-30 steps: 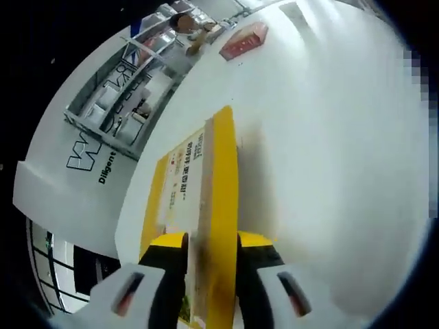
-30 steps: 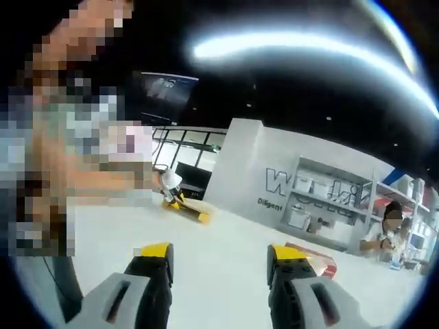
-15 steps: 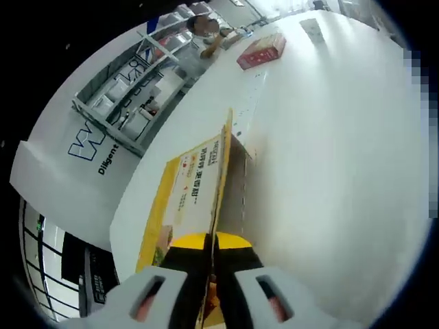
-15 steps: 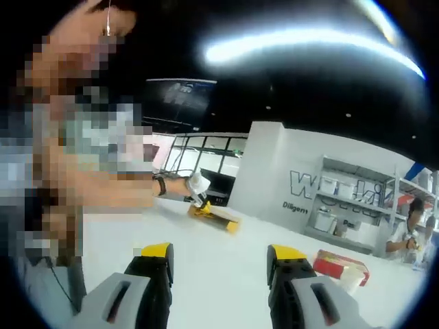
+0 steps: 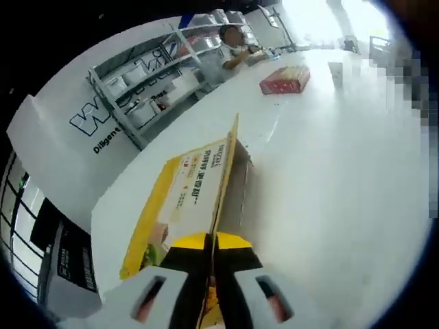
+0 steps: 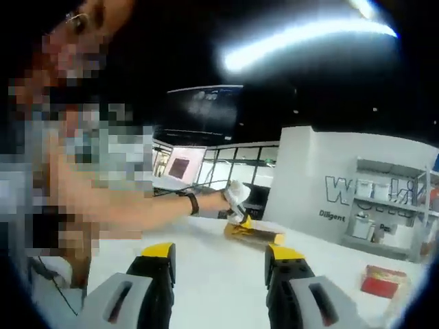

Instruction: Tear open the coffee pouch, take out the coffee, and pour the coffee from the pouch into the cup

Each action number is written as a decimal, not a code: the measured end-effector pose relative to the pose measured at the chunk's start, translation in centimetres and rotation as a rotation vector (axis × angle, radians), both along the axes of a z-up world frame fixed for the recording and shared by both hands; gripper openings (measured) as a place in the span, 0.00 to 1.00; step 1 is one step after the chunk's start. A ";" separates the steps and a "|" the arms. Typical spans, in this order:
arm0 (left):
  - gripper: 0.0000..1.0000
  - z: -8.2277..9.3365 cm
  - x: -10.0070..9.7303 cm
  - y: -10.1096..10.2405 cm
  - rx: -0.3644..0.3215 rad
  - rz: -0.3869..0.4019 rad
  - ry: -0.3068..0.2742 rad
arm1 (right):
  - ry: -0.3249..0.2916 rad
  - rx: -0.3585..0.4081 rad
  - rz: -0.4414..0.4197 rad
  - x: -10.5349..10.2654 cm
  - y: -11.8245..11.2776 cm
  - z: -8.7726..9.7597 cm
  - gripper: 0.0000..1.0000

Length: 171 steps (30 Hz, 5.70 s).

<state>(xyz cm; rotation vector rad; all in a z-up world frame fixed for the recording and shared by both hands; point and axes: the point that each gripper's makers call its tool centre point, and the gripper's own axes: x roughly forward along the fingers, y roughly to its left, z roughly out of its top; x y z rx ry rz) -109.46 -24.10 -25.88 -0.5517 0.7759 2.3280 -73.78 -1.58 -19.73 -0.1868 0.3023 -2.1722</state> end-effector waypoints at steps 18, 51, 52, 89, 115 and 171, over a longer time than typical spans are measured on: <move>0.04 2.7 0.9 -0.2 0.380 0.037 -0.075 | -0.076 0.102 0.087 -12.6 -9.7 0.9 0.31; 0.03 7.0 3.3 -4.4 0.966 0.097 0.296 | -0.261 -0.059 0.021 -24.5 -20.6 -3.2 0.23; 0.03 7.1 3.4 -4.9 1.023 0.075 0.312 | -0.256 -0.060 0.019 -24.5 -20.6 -3.3 0.23; 0.07 1.2 9.3 -6.3 1.158 0.298 0.211 | -0.121 0.102 -0.051 -24.9 -27.2 -7.1 0.16; 0.06 1.4 9.2 -5.4 1.053 0.281 0.213 | -0.052 0.146 -0.124 -27.9 -26.4 -7.0 0.02; 0.04 1.5 5.8 -3.1 0.033 0.333 0.446 | 0.035 -0.245 0.012 -13.9 1.7 8.7 0.01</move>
